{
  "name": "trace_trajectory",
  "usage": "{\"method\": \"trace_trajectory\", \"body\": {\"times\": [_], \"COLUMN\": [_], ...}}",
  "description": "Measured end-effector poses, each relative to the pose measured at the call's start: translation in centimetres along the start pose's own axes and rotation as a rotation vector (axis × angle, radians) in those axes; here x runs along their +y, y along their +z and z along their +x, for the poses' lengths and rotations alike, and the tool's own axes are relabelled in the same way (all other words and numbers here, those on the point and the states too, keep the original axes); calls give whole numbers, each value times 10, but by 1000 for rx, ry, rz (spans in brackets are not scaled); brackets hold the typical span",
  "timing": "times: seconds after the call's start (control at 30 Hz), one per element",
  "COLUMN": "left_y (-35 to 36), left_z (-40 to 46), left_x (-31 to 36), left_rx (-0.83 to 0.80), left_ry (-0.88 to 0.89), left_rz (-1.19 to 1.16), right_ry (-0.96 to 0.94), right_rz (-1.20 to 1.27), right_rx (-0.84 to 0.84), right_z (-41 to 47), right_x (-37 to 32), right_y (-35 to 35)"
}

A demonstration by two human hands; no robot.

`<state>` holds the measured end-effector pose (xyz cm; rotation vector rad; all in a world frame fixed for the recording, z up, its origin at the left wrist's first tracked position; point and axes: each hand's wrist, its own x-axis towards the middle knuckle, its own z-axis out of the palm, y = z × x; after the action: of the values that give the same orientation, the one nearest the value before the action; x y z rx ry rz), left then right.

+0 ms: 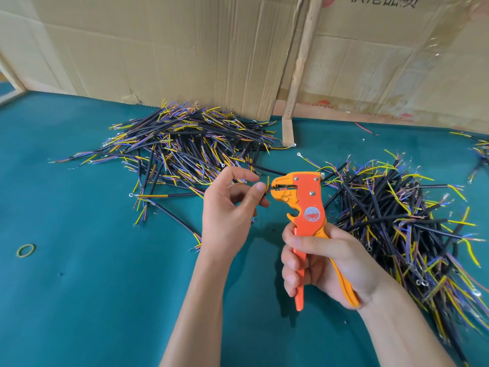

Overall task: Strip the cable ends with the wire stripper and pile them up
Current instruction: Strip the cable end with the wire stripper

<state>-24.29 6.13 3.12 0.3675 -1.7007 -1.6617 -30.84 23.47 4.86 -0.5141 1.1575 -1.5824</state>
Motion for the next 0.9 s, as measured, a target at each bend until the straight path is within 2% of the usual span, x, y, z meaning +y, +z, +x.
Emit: {"method": "trace_trajectory", "body": {"times": [0.4,0.63,0.77,0.9], "left_y": [0,3,3,4], "left_z": [0,0,-1,-1], "left_x": [0,0,-1,-1], "left_rx": [2,-14,-17,-4], "left_ry": [13,4,7,13], "left_rz": [5,-16,-10,28], "right_ry": [20,13,5,-24], "right_rz": [14,15,19,69], "right_rx": [52,215,181,22], "right_z": [0,2,0,-3], "right_x": [2,-2,-2,-4], "right_y": [3,8,9,4]}}
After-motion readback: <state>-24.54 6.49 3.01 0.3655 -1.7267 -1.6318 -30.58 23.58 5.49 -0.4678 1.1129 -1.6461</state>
